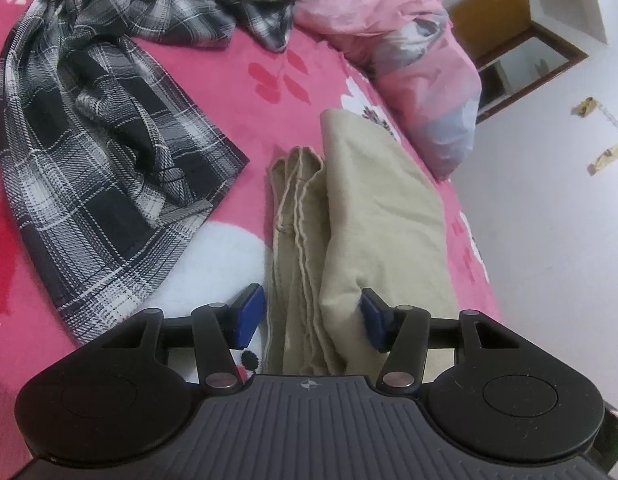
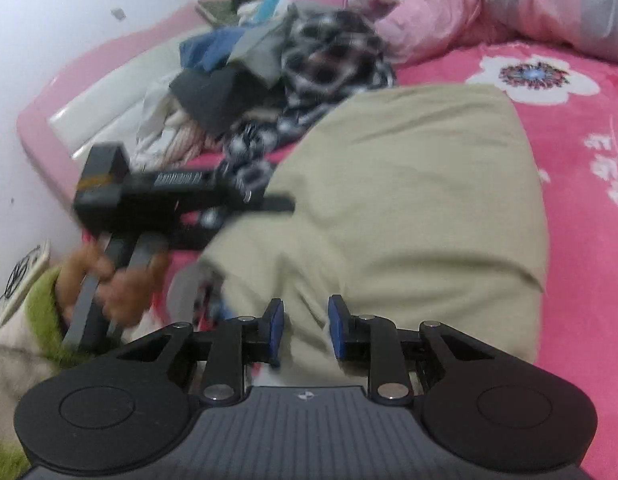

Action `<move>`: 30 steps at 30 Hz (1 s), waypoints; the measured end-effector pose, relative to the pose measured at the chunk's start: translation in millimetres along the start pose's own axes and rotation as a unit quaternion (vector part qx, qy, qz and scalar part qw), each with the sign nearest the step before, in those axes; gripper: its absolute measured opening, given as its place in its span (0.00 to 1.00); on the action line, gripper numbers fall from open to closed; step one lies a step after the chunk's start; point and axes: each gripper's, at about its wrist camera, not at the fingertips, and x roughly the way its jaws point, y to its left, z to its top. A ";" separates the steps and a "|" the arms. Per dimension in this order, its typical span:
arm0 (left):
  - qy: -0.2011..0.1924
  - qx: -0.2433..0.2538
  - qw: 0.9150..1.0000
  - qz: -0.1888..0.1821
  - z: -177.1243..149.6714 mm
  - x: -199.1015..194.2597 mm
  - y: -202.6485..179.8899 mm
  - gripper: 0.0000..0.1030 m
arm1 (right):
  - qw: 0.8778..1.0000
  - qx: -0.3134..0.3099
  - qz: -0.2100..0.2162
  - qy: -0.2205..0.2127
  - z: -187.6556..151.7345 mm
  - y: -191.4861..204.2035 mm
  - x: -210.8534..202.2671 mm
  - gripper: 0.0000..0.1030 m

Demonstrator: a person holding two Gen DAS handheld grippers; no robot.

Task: Fold clothes

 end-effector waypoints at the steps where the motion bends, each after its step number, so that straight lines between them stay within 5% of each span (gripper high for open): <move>1: 0.000 0.002 1.000 -0.003 0.2 -0.7 -0.1 0.52 | 1.000 0.017 0.000 0.004 0.0 -3.1 -6.2 0.25; 4: -0.006 0.018 1.000 -0.005 -1.7 -10.5 -4.7 0.52 | 0.999 0.043 -0.002 -0.006 9.3 -5.6 -24.9 0.26; 11: -0.016 0.086 0.995 -0.046 -30.0 -49.1 -21.3 0.55 | 0.996 -0.010 0.006 -0.093 33.1 22.8 -33.3 0.26; 15: 0.014 0.108 0.994 0.003 -49.9 -36.7 -15.4 0.57 | 1.000 0.004 -0.005 -0.010 11.3 8.3 16.3 0.25; 22: -0.003 0.096 0.995 0.015 -46.3 -58.6 -9.6 0.56 | 0.999 0.021 0.004 -0.030 5.6 5.8 -11.8 0.26; 26: -0.048 0.123 0.991 0.031 -37.9 -81.1 -27.2 0.54 | 0.994 -0.003 -0.018 -0.106 15.3 8.7 -45.0 0.26; 30: -0.077 0.149 0.986 -0.008 -25.2 -76.7 -56.1 0.52 | 0.981 -0.033 -0.086 -0.169 12.7 6.7 -54.3 0.26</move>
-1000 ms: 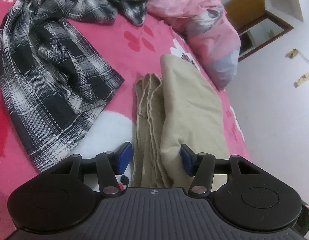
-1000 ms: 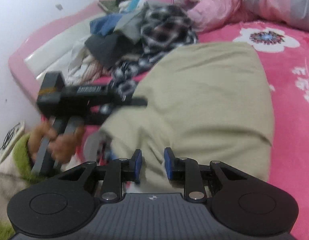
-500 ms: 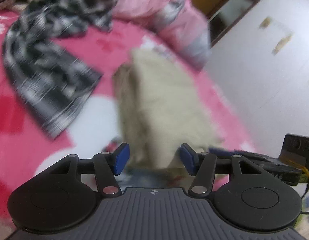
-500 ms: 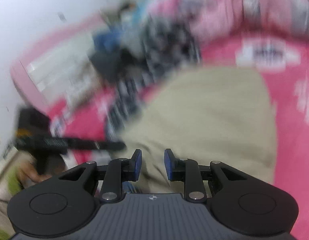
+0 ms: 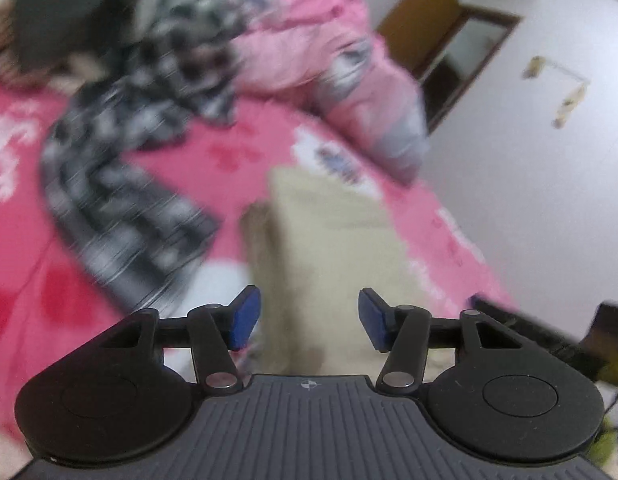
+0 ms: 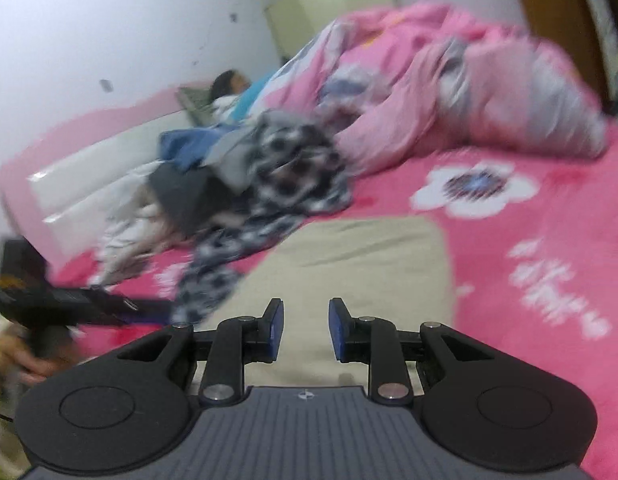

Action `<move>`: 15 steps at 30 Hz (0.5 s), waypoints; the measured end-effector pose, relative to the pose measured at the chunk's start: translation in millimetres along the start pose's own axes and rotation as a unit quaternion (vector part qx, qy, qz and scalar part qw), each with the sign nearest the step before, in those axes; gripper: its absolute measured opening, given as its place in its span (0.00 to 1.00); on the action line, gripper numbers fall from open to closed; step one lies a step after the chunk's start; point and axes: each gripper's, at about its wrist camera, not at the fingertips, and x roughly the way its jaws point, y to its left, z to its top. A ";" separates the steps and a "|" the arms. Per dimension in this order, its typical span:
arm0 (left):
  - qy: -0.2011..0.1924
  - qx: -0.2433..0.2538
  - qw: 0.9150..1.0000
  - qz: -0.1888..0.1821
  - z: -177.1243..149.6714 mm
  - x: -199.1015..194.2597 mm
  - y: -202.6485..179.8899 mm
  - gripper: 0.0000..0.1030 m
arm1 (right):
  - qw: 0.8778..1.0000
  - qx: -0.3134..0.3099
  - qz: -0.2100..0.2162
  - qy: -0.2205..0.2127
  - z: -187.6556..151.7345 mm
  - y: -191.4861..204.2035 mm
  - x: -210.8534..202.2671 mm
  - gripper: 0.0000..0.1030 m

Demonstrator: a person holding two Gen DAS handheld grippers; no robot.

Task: Fold clothes

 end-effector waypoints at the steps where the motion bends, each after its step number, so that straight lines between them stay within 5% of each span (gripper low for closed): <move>1: 0.003 0.011 1.000 -0.011 2.3 8.7 -7.3 0.52 | 1.000 -0.002 -0.012 0.017 -9.8 -4.0 7.2 0.26; 4: 0.040 0.057 0.997 -0.022 -2.6 44.0 -26.2 0.52 | 0.997 -0.010 -0.047 0.066 -39.0 -16.1 28.6 0.25; 7: 0.070 0.098 0.992 0.022 -17.3 68.5 -32.3 0.52 | 0.998 -0.003 -0.039 0.054 -46.9 -21.1 20.2 0.25; 15: 0.044 0.111 0.992 0.044 -30.2 64.9 -36.2 0.53 | 1.000 0.013 -0.022 -0.010 12.2 -42.7 19.9 0.26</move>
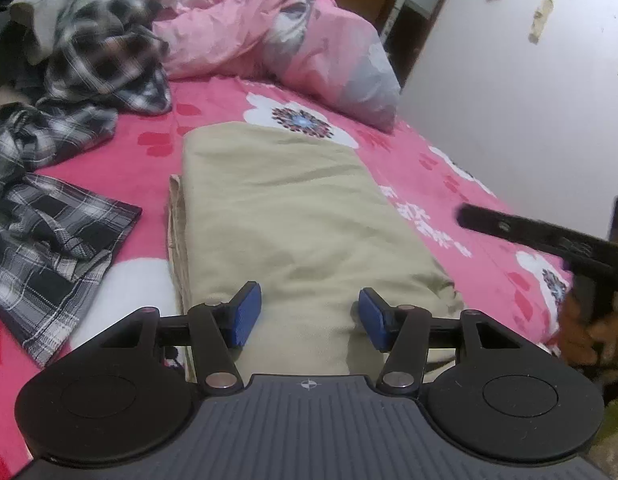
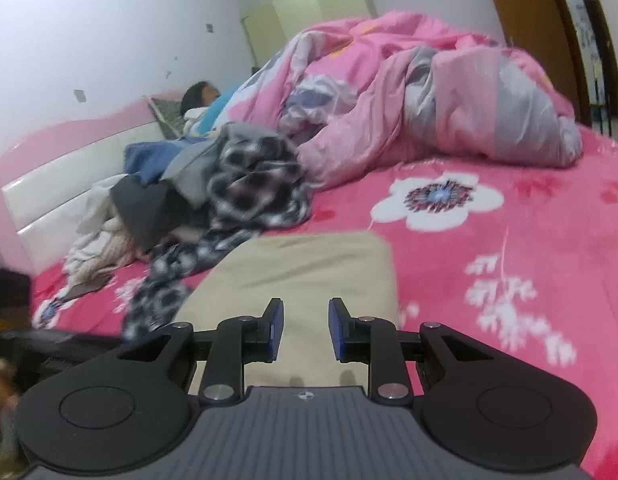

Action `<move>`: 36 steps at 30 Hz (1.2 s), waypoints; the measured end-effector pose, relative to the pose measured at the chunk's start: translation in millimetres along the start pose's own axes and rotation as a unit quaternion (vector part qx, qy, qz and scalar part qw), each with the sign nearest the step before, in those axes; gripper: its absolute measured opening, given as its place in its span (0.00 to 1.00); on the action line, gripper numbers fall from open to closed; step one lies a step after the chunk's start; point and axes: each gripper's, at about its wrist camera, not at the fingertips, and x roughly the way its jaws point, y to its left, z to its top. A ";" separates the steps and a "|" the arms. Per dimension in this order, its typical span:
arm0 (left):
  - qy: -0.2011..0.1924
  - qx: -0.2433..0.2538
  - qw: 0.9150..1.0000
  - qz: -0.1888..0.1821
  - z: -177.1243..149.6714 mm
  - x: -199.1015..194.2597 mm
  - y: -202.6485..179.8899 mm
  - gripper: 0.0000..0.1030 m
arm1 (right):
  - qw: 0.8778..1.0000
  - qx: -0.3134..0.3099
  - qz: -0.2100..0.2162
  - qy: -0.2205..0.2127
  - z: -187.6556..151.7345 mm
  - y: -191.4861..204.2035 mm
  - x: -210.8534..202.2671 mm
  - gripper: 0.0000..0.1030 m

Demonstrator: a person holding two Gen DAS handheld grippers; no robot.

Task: Fold clothes

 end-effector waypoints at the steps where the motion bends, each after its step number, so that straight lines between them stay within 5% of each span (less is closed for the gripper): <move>1: -0.004 0.010 1.000 0.007 -2.3 -0.7 -3.2 0.53 | 1.000 -0.004 -0.001 0.014 -5.4 -2.5 12.9 0.26; 3: -0.008 0.031 0.999 0.016 -5.9 0.2 -9.4 0.55 | 0.996 -0.007 -0.016 0.082 -32.1 -11.9 49.5 0.24; 5: -0.009 0.048 0.999 0.024 -8.5 0.8 -13.1 0.55 | 0.998 -0.004 -0.010 0.064 -43.0 -15.9 50.9 0.25; 7: -0.010 0.056 0.998 0.024 -9.0 0.7 -13.0 0.56 | 0.997 -0.002 -0.008 0.083 -20.4 -15.5 50.0 0.26; 13: -0.019 0.044 0.999 0.017 -11.4 -0.4 -8.7 0.56 | 1.000 -0.016 0.010 0.020 39.6 -19.7 80.9 0.26; 19: -0.023 0.041 0.999 0.012 -12.9 0.5 -5.9 0.56 | 0.993 -0.041 -0.021 0.104 22.1 -28.2 136.7 0.21; 24: -0.020 0.026 0.999 0.011 -11.3 -0.3 -4.7 0.56 | 0.996 -0.059 0.027 0.066 61.7 1.9 116.5 0.24; 28: -0.026 0.024 0.999 0.018 -12.0 -0.3 -7.6 0.56 | 0.982 -0.117 -0.026 0.146 34.3 8.5 175.4 0.22; 32: -0.029 0.010 0.999 0.012 -12.5 -1.3 -3.6 0.56 | 0.984 -0.088 -0.032 0.154 55.8 13.6 174.0 0.24; 36: -0.032 0.006 0.999 -0.002 -13.8 -3.1 1.2 0.56 | 0.983 -0.115 0.047 0.131 76.3 51.2 166.8 0.23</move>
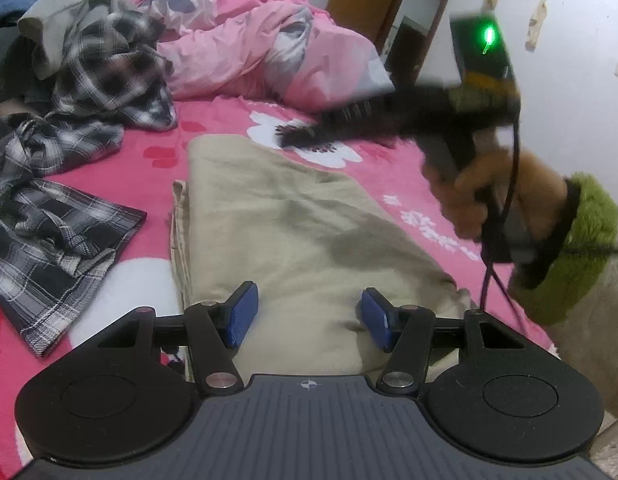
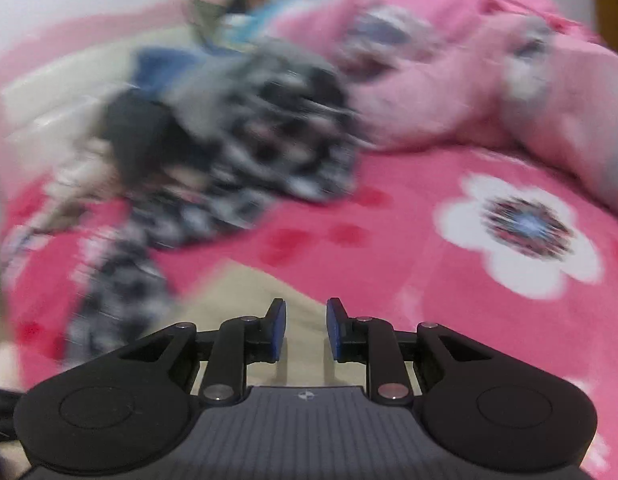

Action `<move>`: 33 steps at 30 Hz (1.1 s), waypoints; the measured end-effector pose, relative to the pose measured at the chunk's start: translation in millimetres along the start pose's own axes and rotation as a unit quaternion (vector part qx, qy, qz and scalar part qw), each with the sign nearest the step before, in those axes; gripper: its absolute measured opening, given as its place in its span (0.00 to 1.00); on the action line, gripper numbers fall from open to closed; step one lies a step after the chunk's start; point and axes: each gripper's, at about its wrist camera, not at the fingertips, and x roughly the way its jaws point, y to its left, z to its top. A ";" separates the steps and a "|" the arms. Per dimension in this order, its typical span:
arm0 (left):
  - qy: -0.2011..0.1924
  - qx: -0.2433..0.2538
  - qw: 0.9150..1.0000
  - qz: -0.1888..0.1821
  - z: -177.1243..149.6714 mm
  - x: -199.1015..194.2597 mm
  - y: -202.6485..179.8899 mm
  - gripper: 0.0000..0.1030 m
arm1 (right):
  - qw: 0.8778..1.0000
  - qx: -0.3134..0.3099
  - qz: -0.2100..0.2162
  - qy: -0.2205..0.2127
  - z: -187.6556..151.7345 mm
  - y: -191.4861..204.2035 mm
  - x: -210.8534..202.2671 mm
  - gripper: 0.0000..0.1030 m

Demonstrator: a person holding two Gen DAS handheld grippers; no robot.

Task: Fold clothes

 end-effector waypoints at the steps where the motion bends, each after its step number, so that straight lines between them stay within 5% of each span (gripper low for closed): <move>1: -0.001 -0.001 1.000 -0.001 -0.2 -0.2 0.2 0.56 | 1.000 -0.002 0.022 0.005 4.7 6.0 6.9 0.23; 6: -0.007 -0.006 1.000 0.003 -2.0 -0.3 1.6 0.56 | 0.996 0.008 0.041 0.078 -5.0 11.8 97.2 0.23; 9: -0.010 -0.020 1.000 -0.009 -1.7 -1.7 6.5 0.56 | 0.991 0.086 0.055 0.084 -1.6 -9.5 111.1 0.24; 12: -0.012 -0.033 0.999 -0.022 -1.5 -5.0 11.5 0.56 | 0.994 0.090 0.020 0.054 3.1 -20.7 74.8 0.24; 16: -0.015 -0.059 0.997 -0.042 2.5 -10.3 20.4 0.56 | 0.989 0.143 0.002 -0.030 0.6 -59.9 -32.6 0.24; 21: -0.013 -0.066 0.997 -0.047 13.4 -10.3 21.9 0.56 | 0.987 0.150 -0.028 -0.047 -31.7 -72.5 -120.2 0.27; 24: 0.000 -0.035 0.999 -0.029 18.9 -3.9 11.3 0.56 | 0.987 0.156 -0.008 -0.029 -67.2 -63.6 -132.0 0.27; 27: 0.019 0.012 1.000 0.015 17.0 5.7 -3.9 0.56 | 0.987 0.151 -0.030 0.037 -126.7 -42.6 -104.2 0.25; 30: 0.022 0.031 0.999 0.026 12.6 5.5 -8.1 0.56 | 0.987 0.146 -0.059 -0.018 -171.5 -26.7 -127.8 0.26; 33: 0.026 0.031 0.999 0.032 17.5 3.7 -9.0 0.56 | 0.975 0.217 -0.041 -0.012 -185.2 -34.5 -152.5 0.29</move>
